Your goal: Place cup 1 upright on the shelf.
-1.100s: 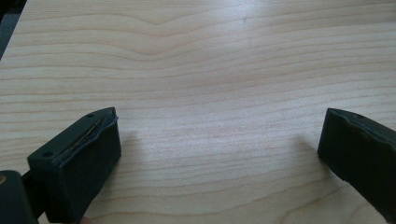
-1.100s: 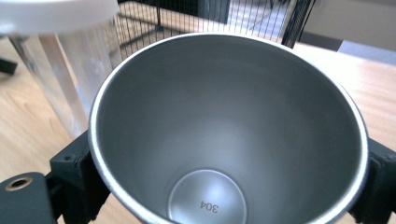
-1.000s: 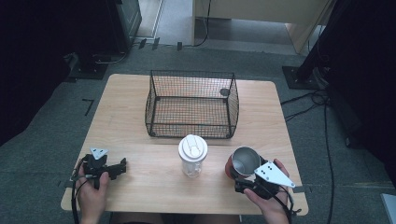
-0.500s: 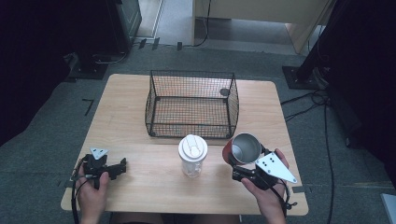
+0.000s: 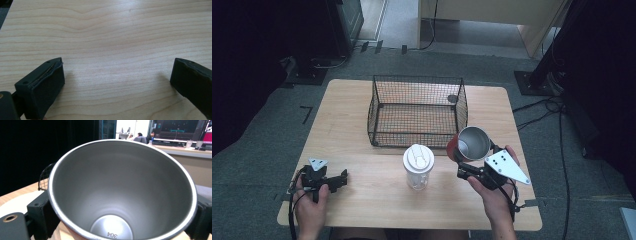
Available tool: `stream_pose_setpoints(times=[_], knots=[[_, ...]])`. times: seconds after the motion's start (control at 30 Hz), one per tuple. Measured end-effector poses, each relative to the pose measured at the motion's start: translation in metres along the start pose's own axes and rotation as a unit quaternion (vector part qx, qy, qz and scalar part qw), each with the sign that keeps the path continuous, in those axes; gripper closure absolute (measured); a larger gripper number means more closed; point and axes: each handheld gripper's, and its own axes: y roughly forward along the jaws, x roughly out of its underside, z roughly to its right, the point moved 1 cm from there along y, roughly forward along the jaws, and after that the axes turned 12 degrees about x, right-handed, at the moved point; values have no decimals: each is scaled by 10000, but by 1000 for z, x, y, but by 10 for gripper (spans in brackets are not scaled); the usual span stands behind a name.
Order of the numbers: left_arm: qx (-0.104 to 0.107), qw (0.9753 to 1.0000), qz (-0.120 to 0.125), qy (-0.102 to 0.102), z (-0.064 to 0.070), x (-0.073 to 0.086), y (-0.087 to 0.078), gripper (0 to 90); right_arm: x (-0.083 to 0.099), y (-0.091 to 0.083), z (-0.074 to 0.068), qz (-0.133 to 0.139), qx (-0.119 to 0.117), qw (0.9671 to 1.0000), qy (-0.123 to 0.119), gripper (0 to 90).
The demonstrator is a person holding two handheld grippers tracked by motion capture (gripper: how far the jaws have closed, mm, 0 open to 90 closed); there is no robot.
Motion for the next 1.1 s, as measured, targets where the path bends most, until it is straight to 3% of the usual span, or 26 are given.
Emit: stream_pose_setpoints(times=[0.43, 0.87, 1.1], knots=[[0, 10000, -1, 0, 0, 0, 0, 0, -21, 27, -10, 167, -76, 9998, -55, 81], [3, 10000, -22, 4, 0, 0, 0, 0, -23, 60, -14, 5, -13, 10000, -48, 81], [2, 10000, -15, -2, 0, 0, 0, 0, -22, 86, -13, -138, 90, 9999, -48, 80]])
